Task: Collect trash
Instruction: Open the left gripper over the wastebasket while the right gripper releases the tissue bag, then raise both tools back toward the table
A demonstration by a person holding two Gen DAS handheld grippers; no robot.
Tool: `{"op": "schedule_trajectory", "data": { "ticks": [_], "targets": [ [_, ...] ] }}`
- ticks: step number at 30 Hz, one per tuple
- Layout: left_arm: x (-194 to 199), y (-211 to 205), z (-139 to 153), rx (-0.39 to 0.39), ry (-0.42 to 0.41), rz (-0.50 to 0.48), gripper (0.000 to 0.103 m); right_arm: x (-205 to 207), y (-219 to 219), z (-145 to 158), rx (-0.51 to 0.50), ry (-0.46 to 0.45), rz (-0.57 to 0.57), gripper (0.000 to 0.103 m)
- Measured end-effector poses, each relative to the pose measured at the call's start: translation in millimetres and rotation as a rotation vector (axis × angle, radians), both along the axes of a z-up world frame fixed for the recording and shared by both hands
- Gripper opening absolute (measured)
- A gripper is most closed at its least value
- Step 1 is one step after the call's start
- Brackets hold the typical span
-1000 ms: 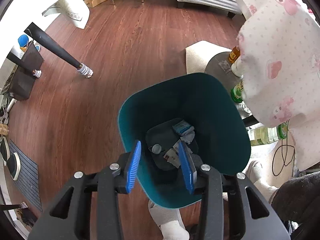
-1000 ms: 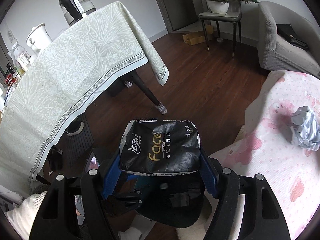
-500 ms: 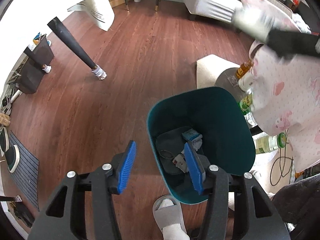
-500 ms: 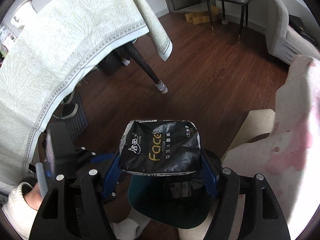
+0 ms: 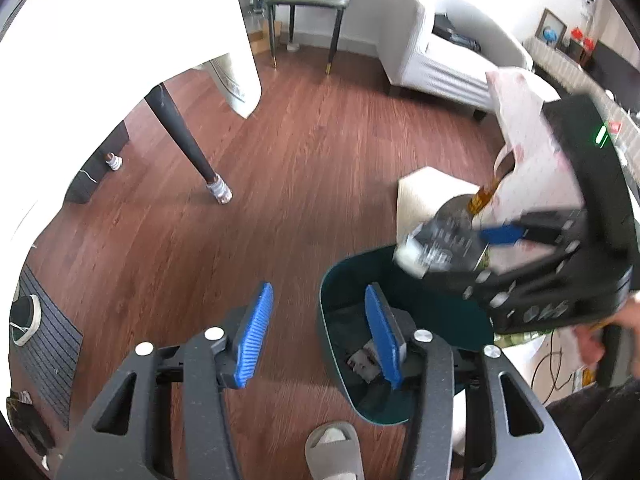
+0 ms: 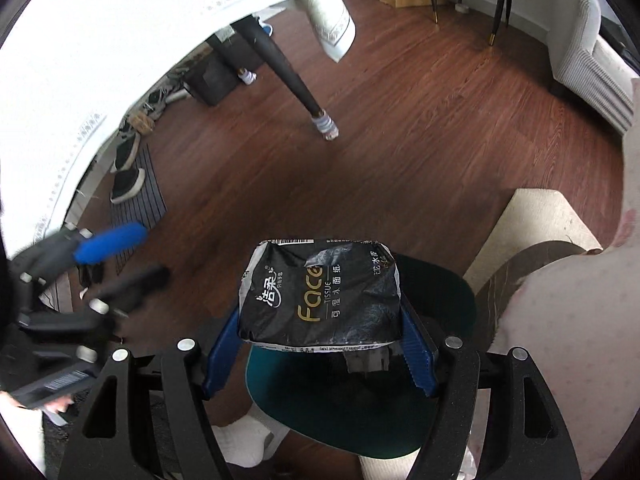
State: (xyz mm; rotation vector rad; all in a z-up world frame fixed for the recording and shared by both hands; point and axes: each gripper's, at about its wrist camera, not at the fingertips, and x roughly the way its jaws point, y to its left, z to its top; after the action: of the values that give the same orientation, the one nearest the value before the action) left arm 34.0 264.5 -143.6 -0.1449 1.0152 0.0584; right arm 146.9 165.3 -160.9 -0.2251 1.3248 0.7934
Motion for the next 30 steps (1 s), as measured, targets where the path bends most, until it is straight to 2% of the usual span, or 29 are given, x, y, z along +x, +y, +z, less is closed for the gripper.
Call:
{"op": "schedule_trajectory", "data": {
  "ticks": [5, 15, 20, 24, 30],
  "targets": [
    [-0.1, 5.7, 20.2, -0.009, -0.057, 0.025, 0.038, -5.4, -0.3, -17.8, -0.015, 0.045, 0.014, 0.072],
    [2.3, 4.7, 62.9, -0.043, -0.172, 0.027, 0.036, -22.2, -1.9, -47.8, -0.136, 0.039, 0.063, 0.073],
    [-0.1, -2.2, 87.0, -0.031, -0.229, 0.007, 0.036, -26.1, -8.1, -61.0, -0.173, 0.047, 0.071, 0.076],
    [-1.3, -11.1, 104.3, 0.0, -0.266, -0.018, 0.036, -28.7, -16.5, -64.8, -0.185, 0.05, 0.081, 0.082],
    [-0.5, -28.2, 124.9, 0.013, -0.317, -0.043, 0.036, -32.8, -32.1, -54.0, -0.166, 0.026, 0.071, 0.082]
  ]
}}
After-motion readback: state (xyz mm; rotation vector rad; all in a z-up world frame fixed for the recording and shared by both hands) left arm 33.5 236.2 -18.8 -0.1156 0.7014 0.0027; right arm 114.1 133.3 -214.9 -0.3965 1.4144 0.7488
